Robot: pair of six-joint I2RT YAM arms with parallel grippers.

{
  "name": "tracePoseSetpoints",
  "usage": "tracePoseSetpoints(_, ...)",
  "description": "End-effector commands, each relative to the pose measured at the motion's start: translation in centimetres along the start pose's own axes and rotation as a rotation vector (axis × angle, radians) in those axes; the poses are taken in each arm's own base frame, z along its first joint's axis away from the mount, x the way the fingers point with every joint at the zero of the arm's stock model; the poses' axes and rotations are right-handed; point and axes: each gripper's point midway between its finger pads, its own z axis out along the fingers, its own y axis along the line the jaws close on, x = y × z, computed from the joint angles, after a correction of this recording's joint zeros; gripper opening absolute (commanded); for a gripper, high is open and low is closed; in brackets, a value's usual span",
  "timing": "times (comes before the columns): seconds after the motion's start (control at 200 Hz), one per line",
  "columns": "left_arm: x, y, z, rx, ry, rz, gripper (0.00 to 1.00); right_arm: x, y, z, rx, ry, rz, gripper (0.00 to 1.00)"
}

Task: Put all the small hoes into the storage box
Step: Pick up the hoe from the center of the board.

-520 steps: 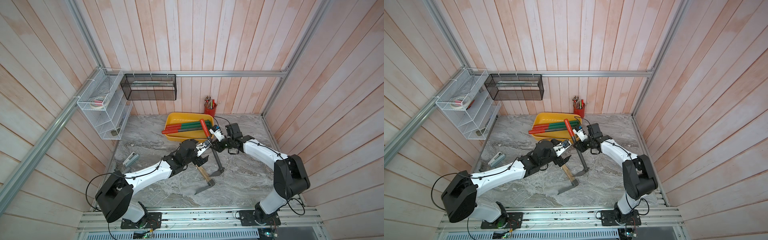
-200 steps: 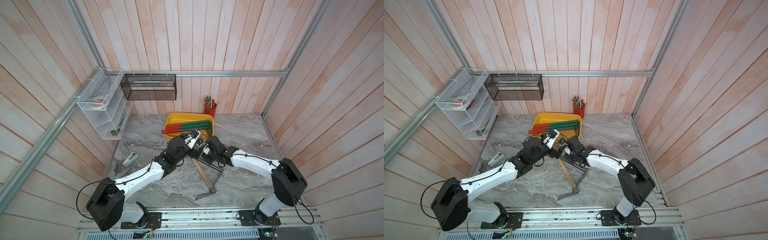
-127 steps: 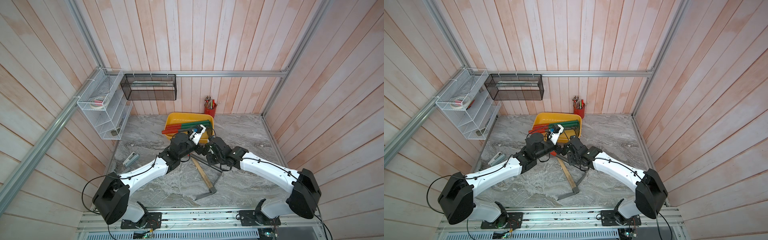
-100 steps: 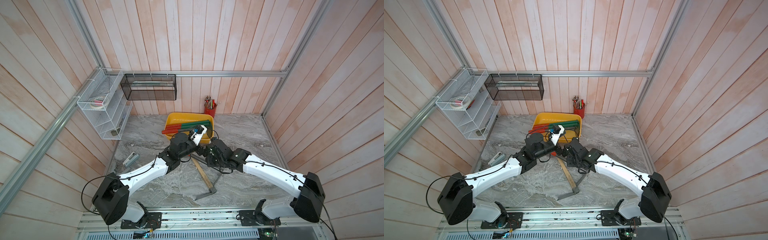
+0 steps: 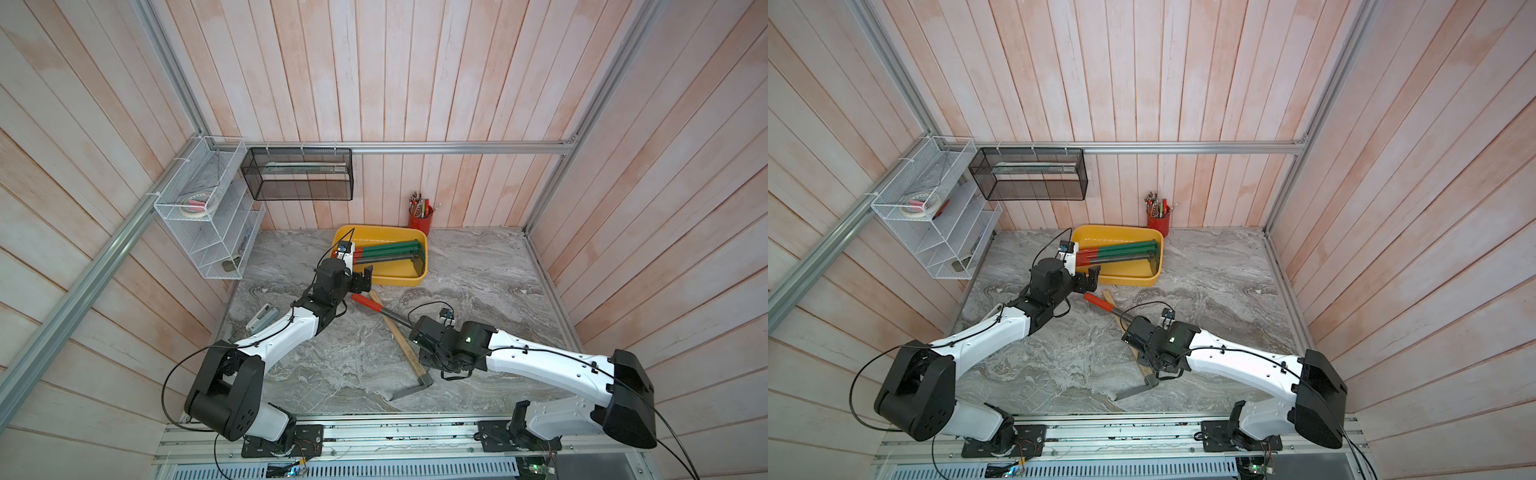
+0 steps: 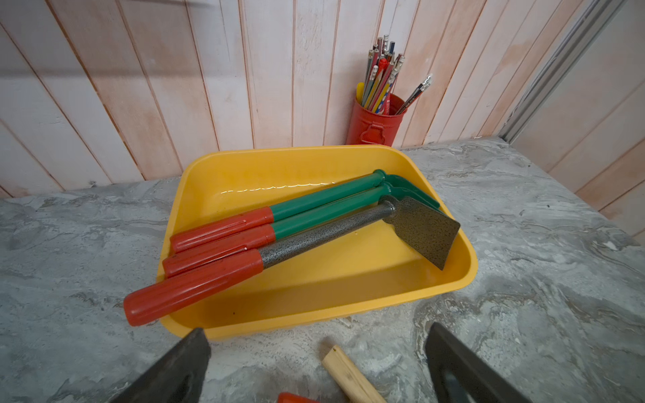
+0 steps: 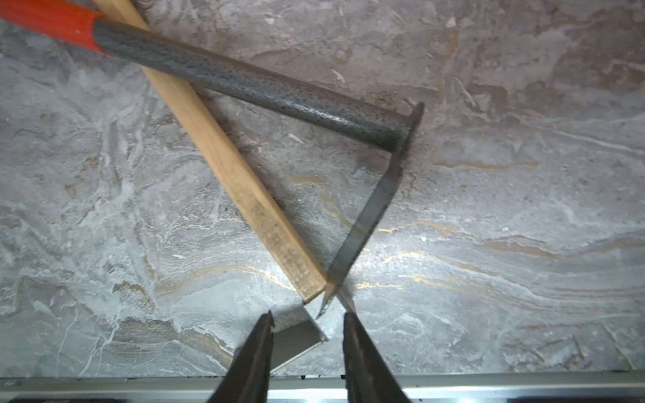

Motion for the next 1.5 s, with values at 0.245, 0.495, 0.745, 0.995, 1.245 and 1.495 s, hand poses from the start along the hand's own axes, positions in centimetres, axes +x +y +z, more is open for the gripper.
tracePoseSetpoints(0.245,0.4,1.2,-0.2,-0.014,-0.006,-0.064,0.98,0.3,-2.5,1.7,0.053,-0.044,0.147,0.37)
tracePoseSetpoints(0.495,0.4,1.3,-0.2,-0.013,0.000,-0.065,0.98,-1.7,-1.6,2.4,0.019,-0.107,0.151,0.37)
tracePoseSetpoints(0.745,0.6,1.3,-0.2,-0.011,0.005,-0.064,0.97,-1.2,-2.8,4.5,0.021,-0.074,0.119,0.37)
tracePoseSetpoints(0.995,0.3,1.0,-0.3,0.004,0.004,-0.053,0.89,-2.6,-3.5,6.3,0.026,-0.080,0.073,0.33)
tracePoseSetpoints(1.245,0.0,1.2,-0.6,-0.006,0.006,-0.042,0.89,-6.0,-2.9,6.2,-0.021,-0.107,-0.035,0.17)
tracePoseSetpoints(1.495,-0.2,1.0,-0.8,-0.007,0.006,-0.033,0.88,-6.3,-2.4,7.3,-0.062,-0.052,-0.143,0.05)
